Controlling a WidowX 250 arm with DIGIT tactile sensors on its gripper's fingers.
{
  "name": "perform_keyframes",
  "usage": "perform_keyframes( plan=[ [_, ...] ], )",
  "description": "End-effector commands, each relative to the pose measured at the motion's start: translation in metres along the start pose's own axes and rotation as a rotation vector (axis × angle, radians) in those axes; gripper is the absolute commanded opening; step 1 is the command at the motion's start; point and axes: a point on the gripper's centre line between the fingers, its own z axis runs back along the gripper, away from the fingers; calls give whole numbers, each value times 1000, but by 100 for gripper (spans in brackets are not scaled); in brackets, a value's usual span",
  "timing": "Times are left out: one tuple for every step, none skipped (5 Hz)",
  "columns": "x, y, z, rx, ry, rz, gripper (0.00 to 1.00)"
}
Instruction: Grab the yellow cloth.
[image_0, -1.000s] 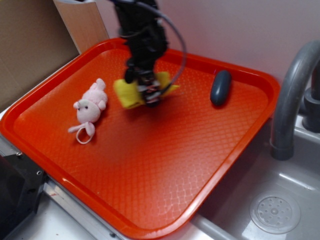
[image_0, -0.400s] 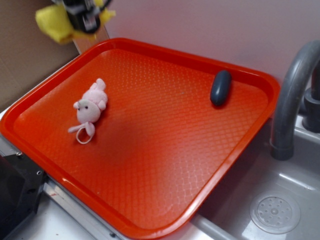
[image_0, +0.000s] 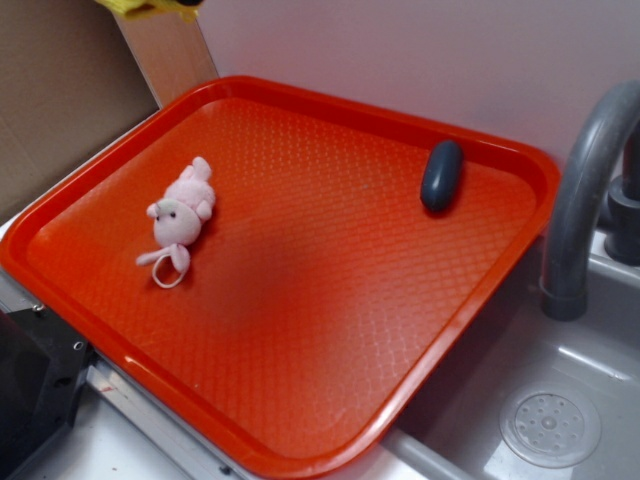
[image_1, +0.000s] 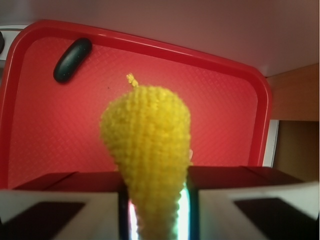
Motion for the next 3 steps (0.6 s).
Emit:
perform_keyframes(
  plan=[
    [7, -14, 15, -14, -59, 13, 0],
    [14, -12, 9, -55, -81, -19, 0],
    [28, -10, -3, -43, -83, -51, 0]
  ],
)
